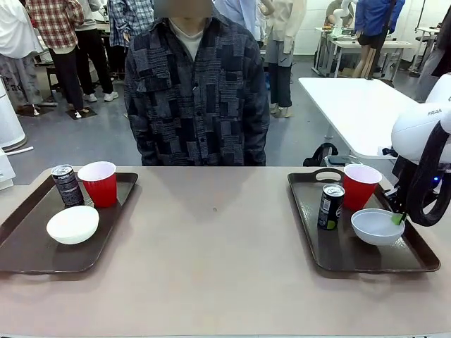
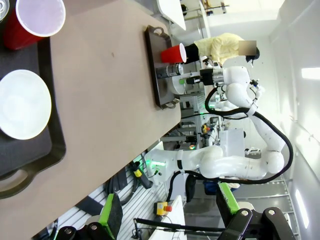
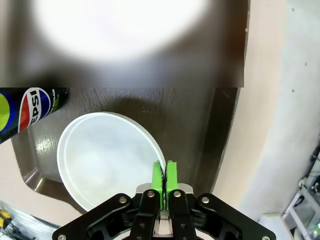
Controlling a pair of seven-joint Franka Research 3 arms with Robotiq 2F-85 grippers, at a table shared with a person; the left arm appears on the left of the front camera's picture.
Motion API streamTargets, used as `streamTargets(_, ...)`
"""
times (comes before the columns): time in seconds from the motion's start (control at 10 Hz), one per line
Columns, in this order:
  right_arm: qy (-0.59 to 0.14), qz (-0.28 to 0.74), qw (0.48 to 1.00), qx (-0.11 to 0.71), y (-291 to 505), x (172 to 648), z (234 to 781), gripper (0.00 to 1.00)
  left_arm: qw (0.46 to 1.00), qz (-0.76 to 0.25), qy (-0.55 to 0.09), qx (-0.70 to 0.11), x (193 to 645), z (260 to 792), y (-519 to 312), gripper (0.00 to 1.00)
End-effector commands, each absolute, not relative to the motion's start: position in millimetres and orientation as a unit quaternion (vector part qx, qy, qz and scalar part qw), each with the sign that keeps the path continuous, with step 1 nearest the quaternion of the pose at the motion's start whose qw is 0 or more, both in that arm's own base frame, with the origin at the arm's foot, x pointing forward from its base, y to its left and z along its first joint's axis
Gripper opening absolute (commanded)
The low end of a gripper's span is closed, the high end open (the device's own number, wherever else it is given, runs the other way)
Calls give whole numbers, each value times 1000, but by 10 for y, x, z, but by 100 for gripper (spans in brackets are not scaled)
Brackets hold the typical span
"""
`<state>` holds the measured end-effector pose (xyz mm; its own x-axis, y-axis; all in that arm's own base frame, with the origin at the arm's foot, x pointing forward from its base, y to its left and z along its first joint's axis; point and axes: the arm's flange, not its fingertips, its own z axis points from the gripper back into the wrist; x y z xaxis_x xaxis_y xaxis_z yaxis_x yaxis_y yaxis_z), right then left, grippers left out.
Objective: Prepare tableware on both trays.
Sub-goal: Pick up a Picnic Bowl from the table and place it on a Handle tray.
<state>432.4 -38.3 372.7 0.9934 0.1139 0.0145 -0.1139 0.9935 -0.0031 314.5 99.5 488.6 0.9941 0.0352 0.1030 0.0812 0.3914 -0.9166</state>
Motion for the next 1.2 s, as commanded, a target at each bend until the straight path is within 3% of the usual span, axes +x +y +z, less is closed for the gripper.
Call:
streamTargets(0.0,-5,62,998,9,-378,4442,3681,4,827,-14,-59,-559,3147,4906,992,100)
streamTargets(0.1,-2,62,998,5,-356,4451,3673,40,827,-14,-59,-559,3147,4906,992,100)
streamTargets(0.2,-1,62,998,1,-336,4446,3674,64,827,-14,-59,-559,3147,4906,992,100)
streamTargets(0.3,-1,61,998,-3,-324,4436,3690,100,827,-14,-59,-559,3147,4906,992,100)
streamTargets(0.5,-4,43,999,-16,-308,4358,3787,100,827,-14,-59,-559,3147,4906,992,100)
streamTargets(0.6,-3,45,999,-27,-272,4267,3887,49,827,-14,-59,-559,3147,4906,992,100)
streamTargets(1.1,48,61,995,-54,8,3739,4564,99,827,-14,-59,-559,3147,4906,992,100)
